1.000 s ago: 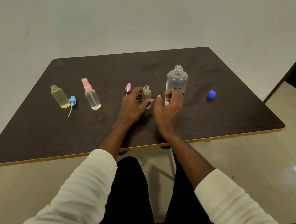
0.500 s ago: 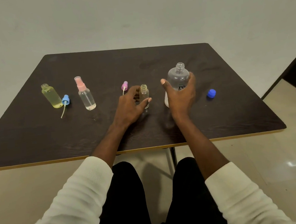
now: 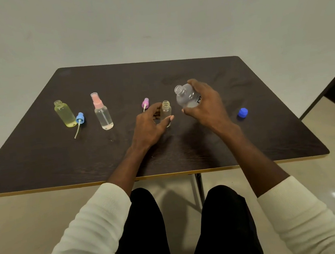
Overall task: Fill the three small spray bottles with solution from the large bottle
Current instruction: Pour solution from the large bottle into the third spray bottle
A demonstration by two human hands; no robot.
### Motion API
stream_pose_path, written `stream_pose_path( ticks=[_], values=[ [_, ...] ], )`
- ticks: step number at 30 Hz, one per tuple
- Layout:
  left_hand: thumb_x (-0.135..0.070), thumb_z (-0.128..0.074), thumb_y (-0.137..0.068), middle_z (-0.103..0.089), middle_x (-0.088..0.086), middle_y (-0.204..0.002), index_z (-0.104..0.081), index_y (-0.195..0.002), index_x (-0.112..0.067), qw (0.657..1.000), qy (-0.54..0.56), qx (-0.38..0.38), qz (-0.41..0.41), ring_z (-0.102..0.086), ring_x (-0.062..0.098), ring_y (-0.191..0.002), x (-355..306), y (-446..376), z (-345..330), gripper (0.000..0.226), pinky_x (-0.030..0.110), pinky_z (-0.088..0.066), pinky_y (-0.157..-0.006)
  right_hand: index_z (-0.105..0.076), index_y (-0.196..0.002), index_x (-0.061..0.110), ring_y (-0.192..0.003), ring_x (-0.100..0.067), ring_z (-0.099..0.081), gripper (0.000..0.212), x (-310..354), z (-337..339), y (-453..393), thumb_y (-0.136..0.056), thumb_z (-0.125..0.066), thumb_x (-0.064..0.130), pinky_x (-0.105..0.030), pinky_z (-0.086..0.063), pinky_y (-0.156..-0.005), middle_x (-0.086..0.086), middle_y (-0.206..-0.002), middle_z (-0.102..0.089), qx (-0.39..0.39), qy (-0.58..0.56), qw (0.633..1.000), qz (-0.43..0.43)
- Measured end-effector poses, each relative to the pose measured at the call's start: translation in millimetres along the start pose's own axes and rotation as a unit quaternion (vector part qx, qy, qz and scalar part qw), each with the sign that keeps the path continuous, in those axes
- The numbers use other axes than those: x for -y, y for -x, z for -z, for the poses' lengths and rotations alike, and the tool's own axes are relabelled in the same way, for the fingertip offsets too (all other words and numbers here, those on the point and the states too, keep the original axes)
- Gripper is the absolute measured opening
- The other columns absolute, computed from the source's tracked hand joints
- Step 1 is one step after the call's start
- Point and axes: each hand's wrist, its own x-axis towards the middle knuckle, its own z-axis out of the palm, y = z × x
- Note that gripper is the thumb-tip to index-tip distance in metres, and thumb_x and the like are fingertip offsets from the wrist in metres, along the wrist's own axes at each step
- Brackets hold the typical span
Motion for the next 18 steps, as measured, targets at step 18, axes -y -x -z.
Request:
stream_pose_path(
  ticks=[18],
  values=[
    [-0.022,-0.08,-0.086,-0.069,-0.01,-0.105,-0.067,-0.124,-0.01,0.999,-0.002,0.02,-0.033,-0.068,0.004,-0.094,-3.4,0.9,1.6,0.042,0.013,-0.053,-0.087,-0.044,-0.143,0.018,-0.124,-0.025,-0.049,0.076,0.1,1.5,-0.7,-0.074,-0.076,0.02,-0.039,-0.045,-0.101,-0.006,-0.14,-0.051,0.091,0.122,0.987,0.057]
  ],
)
